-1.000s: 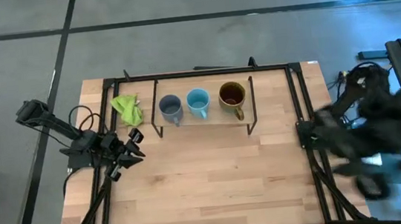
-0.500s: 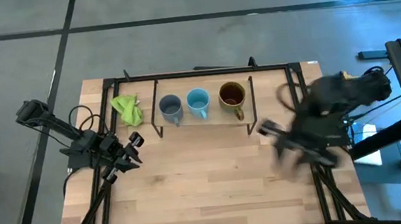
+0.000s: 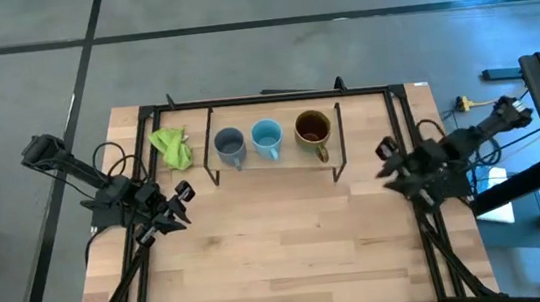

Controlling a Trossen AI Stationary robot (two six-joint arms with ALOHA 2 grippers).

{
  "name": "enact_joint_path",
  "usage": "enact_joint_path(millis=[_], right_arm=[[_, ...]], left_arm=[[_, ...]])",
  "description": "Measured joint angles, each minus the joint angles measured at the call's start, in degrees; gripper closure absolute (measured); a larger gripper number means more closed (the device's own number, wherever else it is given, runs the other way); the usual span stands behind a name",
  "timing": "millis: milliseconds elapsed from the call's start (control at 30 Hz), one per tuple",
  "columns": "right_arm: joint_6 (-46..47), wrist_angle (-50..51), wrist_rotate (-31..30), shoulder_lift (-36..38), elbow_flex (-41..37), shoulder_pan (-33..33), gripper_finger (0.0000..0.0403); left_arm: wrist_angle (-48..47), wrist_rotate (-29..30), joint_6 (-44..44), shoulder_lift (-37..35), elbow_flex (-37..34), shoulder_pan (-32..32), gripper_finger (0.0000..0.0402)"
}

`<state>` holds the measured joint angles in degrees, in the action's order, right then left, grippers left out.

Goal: Stack small to large cups/mugs on shelf
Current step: Return to Home Position

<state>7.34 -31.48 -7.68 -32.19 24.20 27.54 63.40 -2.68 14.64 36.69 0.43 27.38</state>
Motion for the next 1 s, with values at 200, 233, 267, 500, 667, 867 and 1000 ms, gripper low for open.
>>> enact_joint_path(millis=[200, 233, 267, 500, 667, 867, 1000], right_arm=[[-0.13, -2.94, -10.54, 11.26, -14.06, 3.21, 0.0287], [-0.14, -3.71, -12.56, 13.02, -15.71, 3.44, 0.0287], [-0.05, -3.46, -14.88, 14.59, -17.55, 3.46, 0.0287], [9.52, 12.82, -20.77, 27.2, -23.45, 3.49, 0.0287], [8.69, 20.21, -17.84, 32.08, -23.56, 3.26, 0.0287], [11.58, 27.12, -21.18, 31.22, -23.8, 2.66, 0.0287], [5.55, 27.13, -21.2, 30.37, -23.77, 2.42, 0.0287]], left_arm=[[-3.91, 7.79, -0.47, -0.02, 0.0, 0.0, 0.0343], [-5.19, 10.25, -0.49, 0.0, 0.0, 0.0, 0.0343], [-6.31, 12.36, -0.51, 0.0, 0.0, 0.0, 0.0343], [-6.36, 15.24, -1.65, -0.22, 0.0, -0.11, 0.0343], [-7.08, 15.25, -1.66, -0.39, 0.0, -0.38, 0.0343], [-11.42, 13.83, -1.5, -0.37, 0.0, -2.21, 0.0343], [-19.94, 10.97, -1.63, -0.34, 0.0, -2.79, 0.0343]])
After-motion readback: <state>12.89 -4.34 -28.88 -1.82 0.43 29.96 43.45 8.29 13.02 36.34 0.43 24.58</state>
